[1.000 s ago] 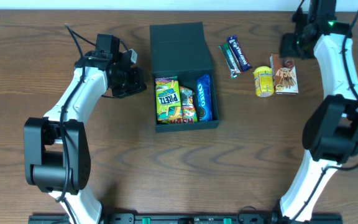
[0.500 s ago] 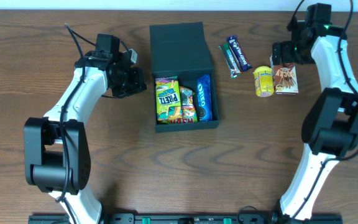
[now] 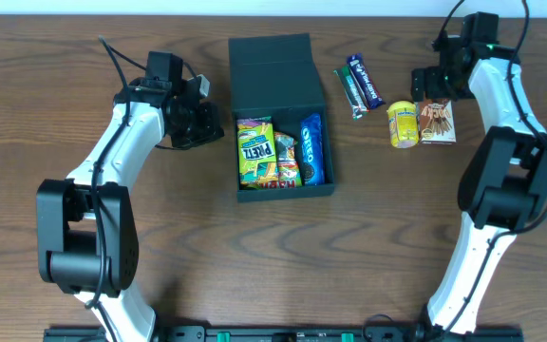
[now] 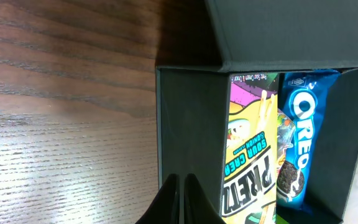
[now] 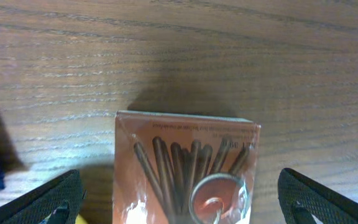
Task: Pack container
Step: 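Grasp the brown chocolate stick box with the right gripper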
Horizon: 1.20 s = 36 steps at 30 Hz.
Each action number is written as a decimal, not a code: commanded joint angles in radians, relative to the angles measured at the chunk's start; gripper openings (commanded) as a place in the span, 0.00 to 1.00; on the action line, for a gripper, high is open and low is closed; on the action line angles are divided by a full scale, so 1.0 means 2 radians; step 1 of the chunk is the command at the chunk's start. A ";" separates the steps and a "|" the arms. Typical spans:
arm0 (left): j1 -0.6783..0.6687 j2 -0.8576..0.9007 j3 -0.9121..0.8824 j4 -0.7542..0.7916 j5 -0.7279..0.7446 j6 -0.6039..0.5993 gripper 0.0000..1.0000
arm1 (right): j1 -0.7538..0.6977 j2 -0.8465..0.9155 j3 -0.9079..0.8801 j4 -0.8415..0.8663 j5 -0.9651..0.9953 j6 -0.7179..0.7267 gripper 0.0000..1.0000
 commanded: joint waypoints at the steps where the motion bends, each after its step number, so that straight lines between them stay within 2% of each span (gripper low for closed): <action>1: 0.002 -0.006 -0.004 -0.001 -0.002 -0.004 0.06 | -0.002 0.015 0.003 0.003 -0.002 -0.011 0.99; 21: 0.002 -0.006 -0.004 -0.001 -0.002 -0.004 0.06 | -0.008 0.037 0.003 0.002 -0.011 -0.011 0.99; 36: 0.002 -0.006 -0.004 -0.001 -0.002 -0.004 0.06 | -0.008 0.038 0.003 -0.007 -0.014 -0.011 0.80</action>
